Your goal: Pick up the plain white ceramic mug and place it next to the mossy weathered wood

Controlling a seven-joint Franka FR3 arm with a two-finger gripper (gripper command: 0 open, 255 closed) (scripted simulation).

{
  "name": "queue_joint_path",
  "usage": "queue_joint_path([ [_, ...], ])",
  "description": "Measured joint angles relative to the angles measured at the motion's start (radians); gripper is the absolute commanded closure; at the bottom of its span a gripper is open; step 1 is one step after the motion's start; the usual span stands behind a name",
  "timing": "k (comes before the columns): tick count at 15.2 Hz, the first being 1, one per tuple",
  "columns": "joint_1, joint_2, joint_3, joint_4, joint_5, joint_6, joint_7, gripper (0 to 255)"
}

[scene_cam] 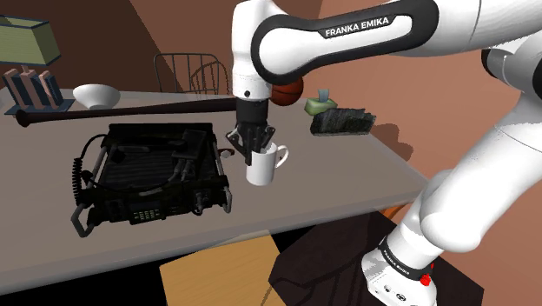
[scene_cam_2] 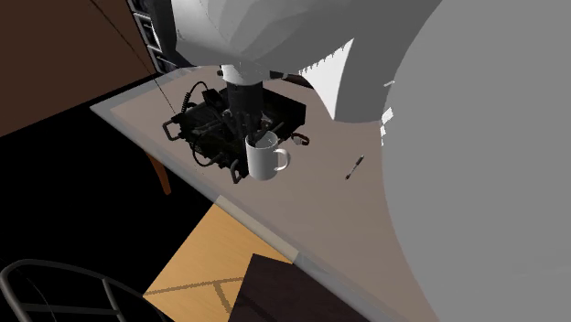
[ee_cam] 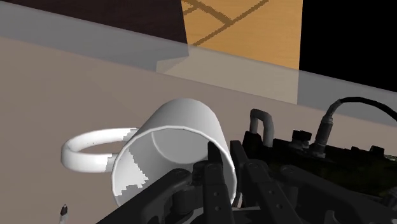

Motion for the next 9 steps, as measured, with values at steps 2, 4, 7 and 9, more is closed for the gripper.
queue_joint_path([
  [2, 0.000, -0.010, -0.001, 0.016, 0.003, -0.026, 0.000, 255],
  [4, -0.002, -0.016, -0.004, 0.039, 0.004, -0.054, -0.002, 255],
  [7, -0.003, -0.024, -0.006, 0.073, 0.005, -0.096, -0.001, 255],
  [9, -0.003, -0.024, -0.005, 0.096, 0.005, -0.119, 0.004, 255],
])
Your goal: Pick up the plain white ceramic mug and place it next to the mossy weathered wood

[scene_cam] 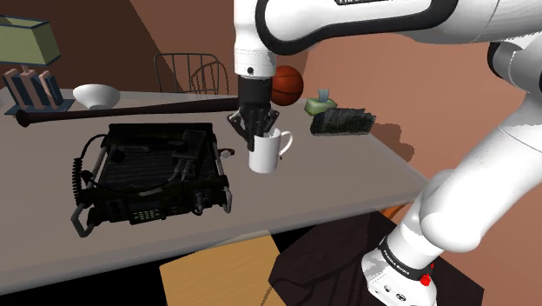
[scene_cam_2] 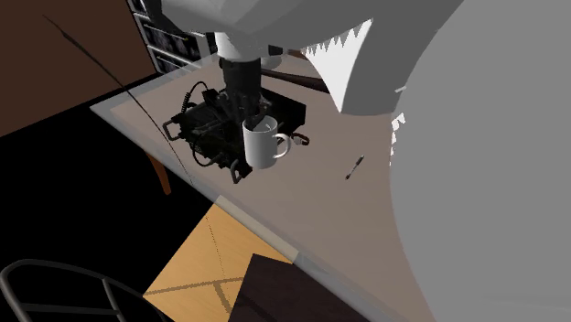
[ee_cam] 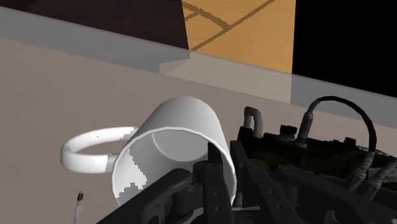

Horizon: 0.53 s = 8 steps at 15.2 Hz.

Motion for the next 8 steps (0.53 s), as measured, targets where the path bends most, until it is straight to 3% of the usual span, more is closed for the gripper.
queue_joint_path([
  [8, -0.003, -0.005, -0.005, 0.106, -0.001, -0.110, 0.005, 255],
])
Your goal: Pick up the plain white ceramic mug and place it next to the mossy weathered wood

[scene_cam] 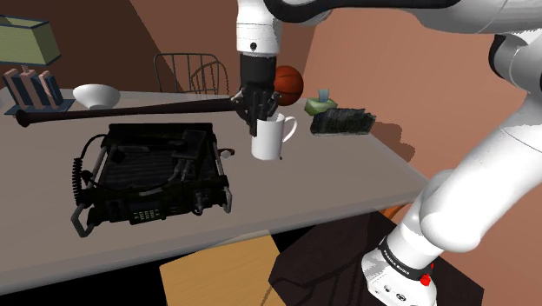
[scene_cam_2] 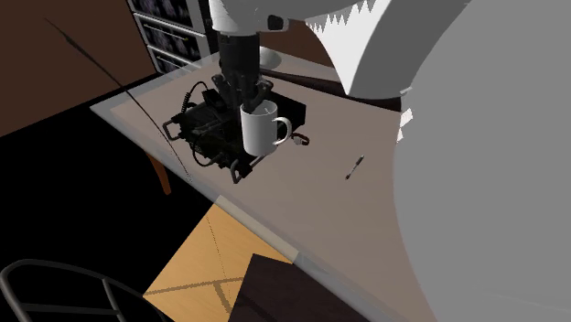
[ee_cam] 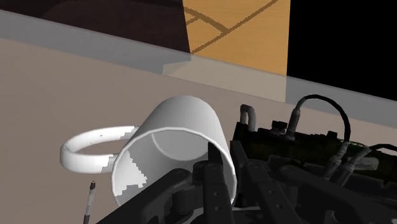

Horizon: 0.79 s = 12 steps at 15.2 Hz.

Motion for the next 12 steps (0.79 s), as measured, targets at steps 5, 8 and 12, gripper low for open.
queue_joint_path([
  [5, -0.012, -0.022, -0.017, 0.015, 0.001, -0.039, -0.026, 255],
  [8, -0.038, -0.086, -0.060, -0.045, 0.006, -0.047, -0.098, 255],
  [12, -0.073, -0.171, -0.125, -0.134, 0.000, -0.049, -0.202, 255],
])
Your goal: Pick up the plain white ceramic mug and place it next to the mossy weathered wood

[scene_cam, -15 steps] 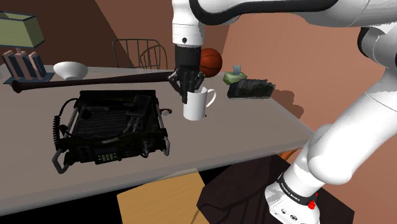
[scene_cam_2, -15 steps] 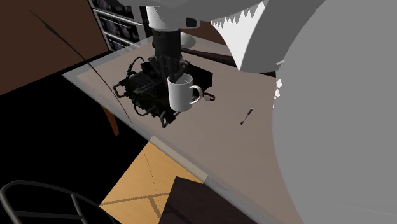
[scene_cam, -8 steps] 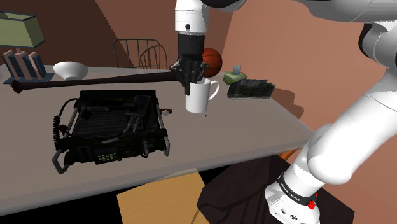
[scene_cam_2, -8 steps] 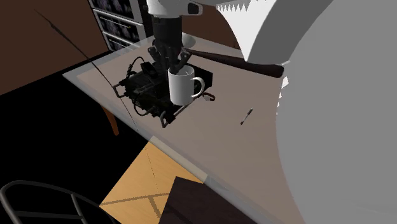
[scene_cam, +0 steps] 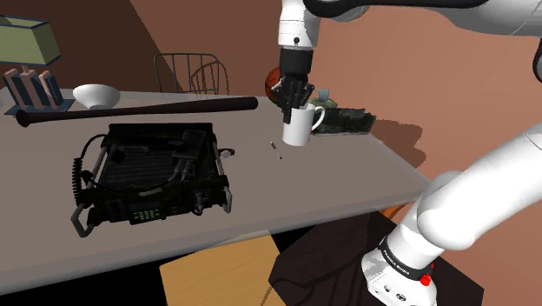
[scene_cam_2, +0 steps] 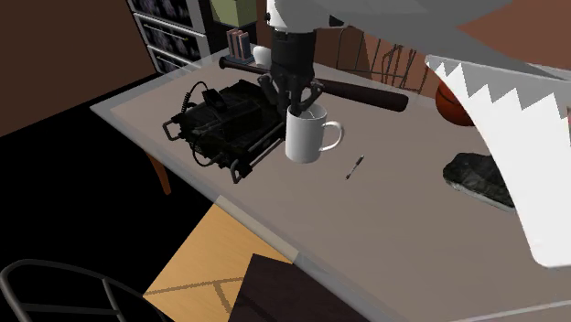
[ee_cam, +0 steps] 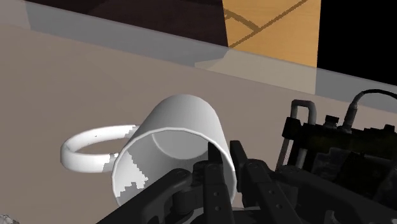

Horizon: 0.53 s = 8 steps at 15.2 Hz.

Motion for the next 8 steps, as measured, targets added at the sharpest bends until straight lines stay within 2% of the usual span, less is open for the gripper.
queue_joint_path([
  [8, -0.070, -0.106, -0.137, -0.104, -0.056, -0.016, -0.201, 255],
])
